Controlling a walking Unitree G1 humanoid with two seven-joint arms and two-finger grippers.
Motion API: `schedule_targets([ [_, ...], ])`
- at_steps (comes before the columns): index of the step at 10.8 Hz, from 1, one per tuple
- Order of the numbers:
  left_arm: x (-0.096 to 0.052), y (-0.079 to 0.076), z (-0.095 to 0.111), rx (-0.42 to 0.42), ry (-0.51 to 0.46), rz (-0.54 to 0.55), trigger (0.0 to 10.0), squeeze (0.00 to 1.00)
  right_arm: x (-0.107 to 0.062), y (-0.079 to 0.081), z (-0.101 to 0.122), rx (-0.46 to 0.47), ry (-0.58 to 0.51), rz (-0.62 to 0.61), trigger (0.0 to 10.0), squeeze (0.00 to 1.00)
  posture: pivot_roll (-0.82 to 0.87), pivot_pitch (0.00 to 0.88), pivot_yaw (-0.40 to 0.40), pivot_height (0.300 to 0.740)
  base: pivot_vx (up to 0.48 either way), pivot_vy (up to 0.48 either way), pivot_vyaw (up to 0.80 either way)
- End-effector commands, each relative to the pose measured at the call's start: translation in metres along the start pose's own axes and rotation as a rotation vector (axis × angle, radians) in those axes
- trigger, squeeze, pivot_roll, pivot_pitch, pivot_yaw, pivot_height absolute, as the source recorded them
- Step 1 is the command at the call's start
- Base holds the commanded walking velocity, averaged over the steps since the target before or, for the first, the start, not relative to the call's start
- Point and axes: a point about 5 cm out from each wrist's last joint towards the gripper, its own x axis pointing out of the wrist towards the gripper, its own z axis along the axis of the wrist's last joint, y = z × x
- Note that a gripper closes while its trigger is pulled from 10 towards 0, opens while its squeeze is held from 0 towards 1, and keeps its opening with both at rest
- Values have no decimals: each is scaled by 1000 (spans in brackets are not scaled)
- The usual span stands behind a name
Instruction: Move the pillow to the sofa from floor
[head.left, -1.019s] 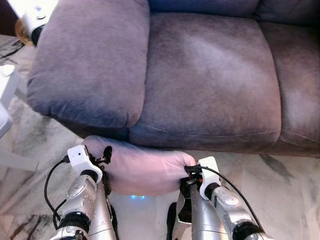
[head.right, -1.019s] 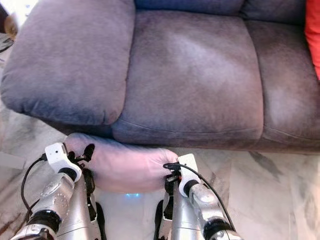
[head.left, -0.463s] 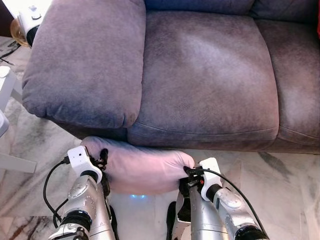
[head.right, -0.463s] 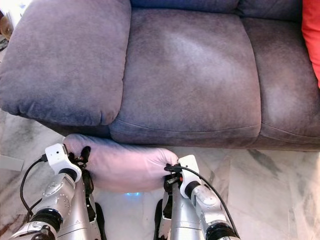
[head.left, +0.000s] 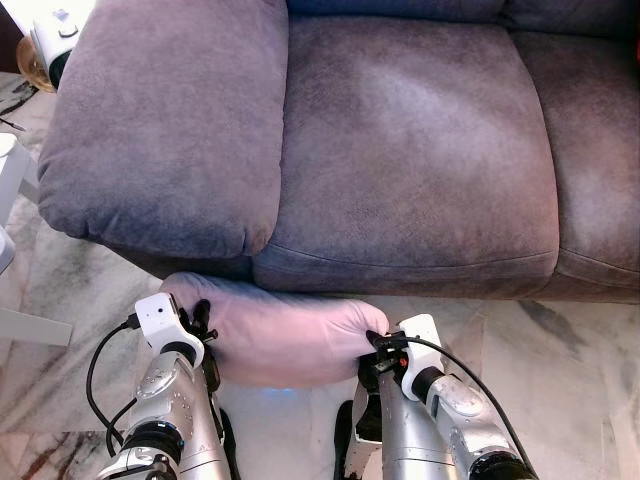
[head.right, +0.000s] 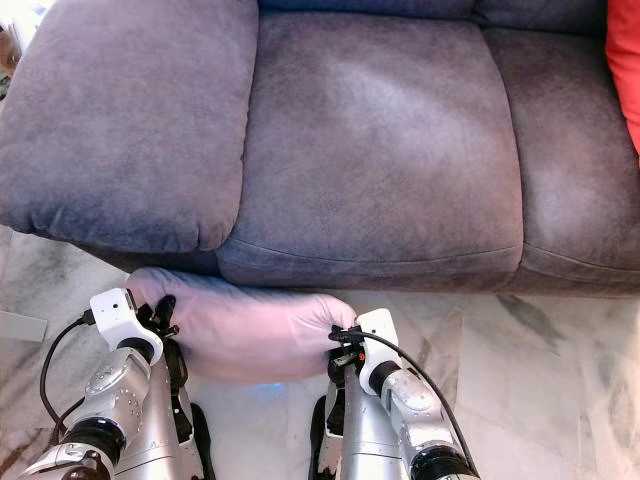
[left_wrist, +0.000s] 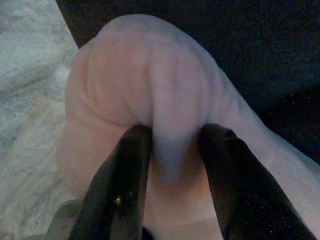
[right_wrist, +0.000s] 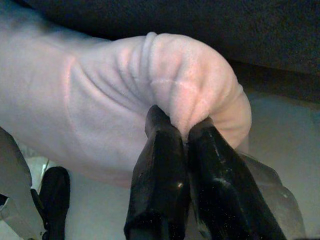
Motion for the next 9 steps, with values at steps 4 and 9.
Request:
schedule_targets([
  [4, -9, 9, -13, -4, 10, 30, 0, 0, -6, 1, -19, 32, 61, -38, 0, 0, 47, 464, -156, 535, 0, 0, 0],
  [9, -26, 6, 17, 78, -211, -3, 10000, 0, 8, -13, 13, 13, -16, -197, 10000, 0, 116, 383, -124, 535, 0, 0, 0],
])
